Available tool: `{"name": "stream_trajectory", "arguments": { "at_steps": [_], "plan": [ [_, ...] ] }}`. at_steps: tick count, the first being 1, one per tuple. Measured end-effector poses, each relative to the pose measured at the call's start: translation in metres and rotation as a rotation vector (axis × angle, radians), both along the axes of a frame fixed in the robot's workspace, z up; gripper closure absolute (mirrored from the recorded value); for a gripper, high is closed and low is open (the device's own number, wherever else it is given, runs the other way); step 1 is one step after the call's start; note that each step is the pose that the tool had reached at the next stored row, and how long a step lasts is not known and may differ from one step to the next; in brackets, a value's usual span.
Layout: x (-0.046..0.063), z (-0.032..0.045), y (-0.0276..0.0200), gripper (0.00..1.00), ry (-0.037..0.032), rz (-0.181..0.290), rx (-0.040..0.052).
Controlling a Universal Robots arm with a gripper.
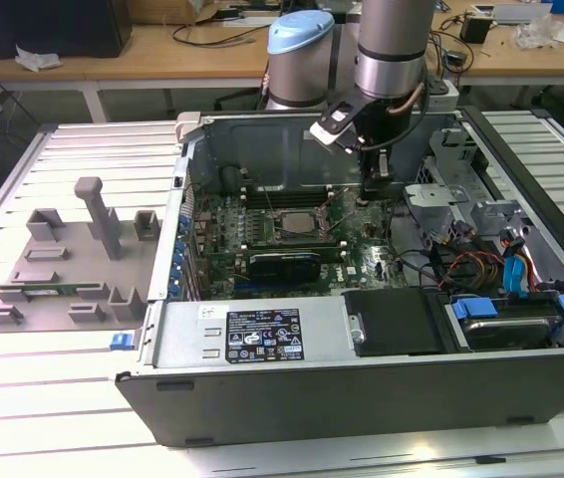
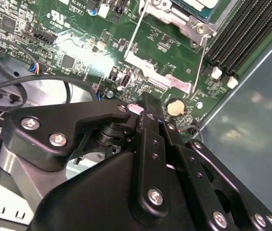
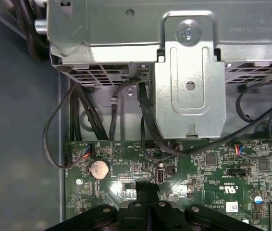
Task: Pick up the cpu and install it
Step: 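Close the cpu cover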
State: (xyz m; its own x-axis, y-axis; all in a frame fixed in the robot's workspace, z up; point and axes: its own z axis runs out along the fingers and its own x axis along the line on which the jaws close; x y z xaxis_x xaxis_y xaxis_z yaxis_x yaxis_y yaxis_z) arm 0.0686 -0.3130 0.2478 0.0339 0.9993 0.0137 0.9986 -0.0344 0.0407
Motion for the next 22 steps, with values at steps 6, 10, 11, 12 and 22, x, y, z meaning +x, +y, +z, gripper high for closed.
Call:
{"name": "stream_trajectory", "arguments": {
  "at_steps": [6, 10, 11, 12, 22],
  "plan": [
    [-0.006, -0.0043, 0.0013, 0.89, 0.0001, 0.000, 0.0017],
    [-0.006, -0.0044, 0.0014, 0.89, 0.0000, 0.000, 0.0017],
    [-0.007, -0.0045, 0.0014, 0.89, 0.0000, 0.000, 0.0017],
    [-0.007, -0.0045, 0.0014, 0.89, 0.0000, 0.000, 0.0016],
    [-0.021, -0.0045, 0.0015, 0.89, -0.0001, 0.000, 0.0018]
  ]
}}
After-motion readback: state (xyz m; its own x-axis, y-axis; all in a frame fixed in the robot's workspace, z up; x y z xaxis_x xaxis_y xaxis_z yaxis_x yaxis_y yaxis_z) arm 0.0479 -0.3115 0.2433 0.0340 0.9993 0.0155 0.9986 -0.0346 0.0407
